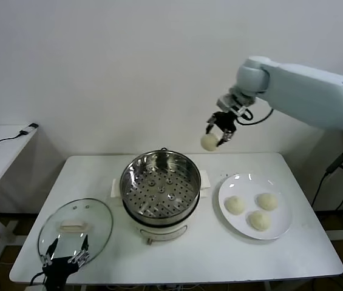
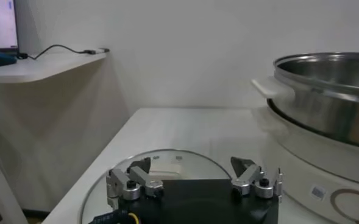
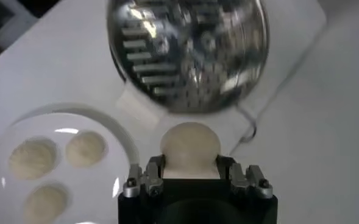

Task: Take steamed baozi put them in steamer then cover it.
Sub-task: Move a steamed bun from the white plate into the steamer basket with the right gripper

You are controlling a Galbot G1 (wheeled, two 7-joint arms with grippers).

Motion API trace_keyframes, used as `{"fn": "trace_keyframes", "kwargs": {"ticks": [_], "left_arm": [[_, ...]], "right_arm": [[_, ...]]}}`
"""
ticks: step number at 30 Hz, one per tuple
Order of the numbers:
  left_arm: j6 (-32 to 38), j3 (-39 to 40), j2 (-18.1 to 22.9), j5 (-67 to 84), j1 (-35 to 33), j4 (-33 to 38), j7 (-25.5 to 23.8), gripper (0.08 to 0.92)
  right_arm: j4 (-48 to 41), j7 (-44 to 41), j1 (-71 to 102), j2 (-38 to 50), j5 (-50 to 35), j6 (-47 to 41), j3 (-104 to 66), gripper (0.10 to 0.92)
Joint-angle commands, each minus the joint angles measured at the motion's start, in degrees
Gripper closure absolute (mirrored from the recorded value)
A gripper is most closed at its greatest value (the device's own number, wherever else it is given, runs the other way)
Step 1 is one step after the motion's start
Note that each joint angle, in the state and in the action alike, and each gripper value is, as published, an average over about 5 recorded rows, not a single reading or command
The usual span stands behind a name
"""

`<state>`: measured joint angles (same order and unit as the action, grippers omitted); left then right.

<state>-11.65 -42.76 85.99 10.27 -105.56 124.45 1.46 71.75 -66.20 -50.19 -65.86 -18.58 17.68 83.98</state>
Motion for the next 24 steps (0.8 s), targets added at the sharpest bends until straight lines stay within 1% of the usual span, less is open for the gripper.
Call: {"fn": "trace_keyframes", "kwargs": {"ticks": [1,5,8,14,21,24], "left_arm": [[0.03,-0.01,0.32,-0.39,-0.02,0.29,0.03,0.177],[0.14,0.0,0.78,-0.49,0.23,0.38,0.09,0.177],[0.3,-0.16,0.87,-0.44,0.05,0.52,0.15,0.177],[0.49,-0.38,0.83,-0.21,-0.26,0.46,0.26,0.177],[0.51,-0.13,0.8,-0.25,-0.29,0.16,0.31,0.177],[0.47,-0.27,0.73,-0.25,-0.21,0.17,0.32,0.177]], "right_arm": [[7.67,2.97,1.02,-11.36,13.55,12.37,1.23,0.44],[-1.1,5.02,9.65,-14.38,25.91,14.41,-0.84,0.44],[-6.93,6.38,14.31,-15.71,29.62,14.65,-1.8,0.44],[-16.52,10.13,20.81,-18.1,33.0,15.21,-4.46,0.44],[-22.51,14.25,24.33,-20.6,35.56,16.36,-6.54,0.44],[-24.17,14.56,24.97,-21.42,35.7,16.63,-7.27,0.437]]}}
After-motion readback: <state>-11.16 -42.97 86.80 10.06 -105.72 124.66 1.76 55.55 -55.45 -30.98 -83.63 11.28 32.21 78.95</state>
